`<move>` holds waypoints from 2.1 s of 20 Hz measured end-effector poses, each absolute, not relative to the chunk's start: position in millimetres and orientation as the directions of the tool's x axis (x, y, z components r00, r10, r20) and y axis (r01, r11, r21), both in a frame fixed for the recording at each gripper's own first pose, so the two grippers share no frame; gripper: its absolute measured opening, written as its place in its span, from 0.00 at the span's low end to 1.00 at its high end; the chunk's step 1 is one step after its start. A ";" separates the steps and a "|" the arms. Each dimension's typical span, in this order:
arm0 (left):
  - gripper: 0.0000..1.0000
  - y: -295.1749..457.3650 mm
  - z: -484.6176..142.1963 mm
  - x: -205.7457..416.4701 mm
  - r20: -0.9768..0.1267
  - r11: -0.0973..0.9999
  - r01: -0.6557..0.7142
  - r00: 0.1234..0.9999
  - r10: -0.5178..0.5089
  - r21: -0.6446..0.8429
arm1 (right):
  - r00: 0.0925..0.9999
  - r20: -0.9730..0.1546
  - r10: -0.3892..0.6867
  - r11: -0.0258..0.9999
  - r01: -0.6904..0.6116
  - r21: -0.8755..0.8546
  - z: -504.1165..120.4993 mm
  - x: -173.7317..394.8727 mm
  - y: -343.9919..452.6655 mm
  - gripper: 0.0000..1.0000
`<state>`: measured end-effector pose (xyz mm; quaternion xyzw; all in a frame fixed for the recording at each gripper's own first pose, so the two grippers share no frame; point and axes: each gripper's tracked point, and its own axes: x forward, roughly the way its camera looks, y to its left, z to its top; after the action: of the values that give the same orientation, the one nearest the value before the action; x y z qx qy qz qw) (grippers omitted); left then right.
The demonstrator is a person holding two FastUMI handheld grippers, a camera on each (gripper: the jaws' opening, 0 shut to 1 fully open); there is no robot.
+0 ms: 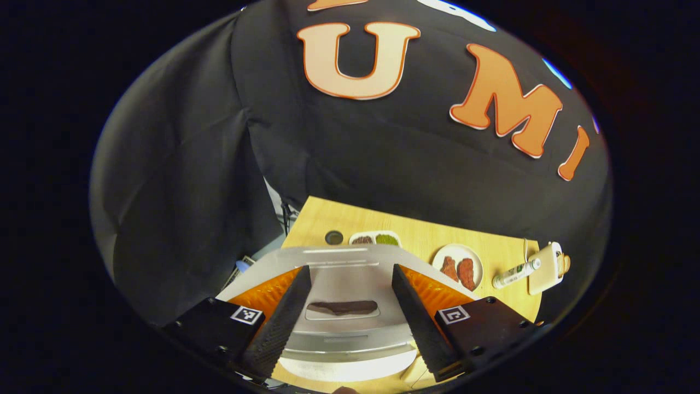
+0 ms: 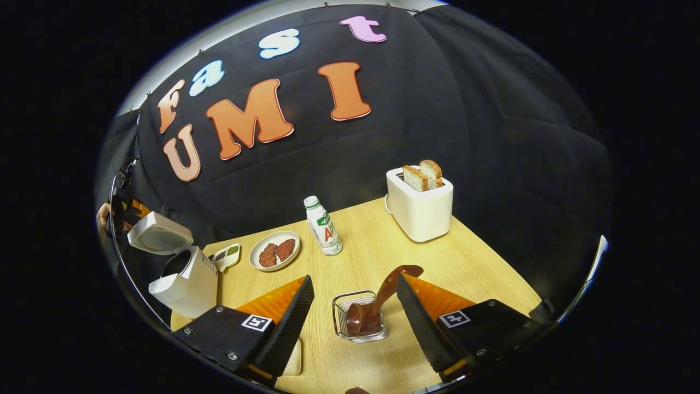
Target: Close the left gripper, press the button to open the rice cooker; take a wooden spoon from the chopstick holder with the right hand, scoop a spoonful of rice and pour it into the rice cooker, then put the wooden spoon back into the chopstick holder.
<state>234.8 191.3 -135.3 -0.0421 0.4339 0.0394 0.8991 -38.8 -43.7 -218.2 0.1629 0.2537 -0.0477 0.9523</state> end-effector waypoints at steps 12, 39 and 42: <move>1.00 171.1 -234.1 165.2 -0.938 0.997 -0.071 0.342 0.056 0.034 | 0.855 -0.517 0.033 0.948 0.138 0.289 -224.3 -45.1 -46.2 0.95; 0.99 83.9 -1.6 68.4 -0.015 0.995 -0.068 0.998 0.069 0.067 | 0.985 -0.143 0.098 0.986 -0.076 0.151 -74.8 0.6 20.2 0.95; 0.99 62.9 4.4 49.3 0.025 0.999 -0.043 0.999 0.042 0.012 | 0.992 -0.076 0.099 0.985 -0.086 0.152 -57.2 0.4 28.0 0.95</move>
<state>49.3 62.9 4.4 0.0064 -0.0125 0.0212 0.9997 0.4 28.0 -57.2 0.0744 0.0417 0.0464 0.9953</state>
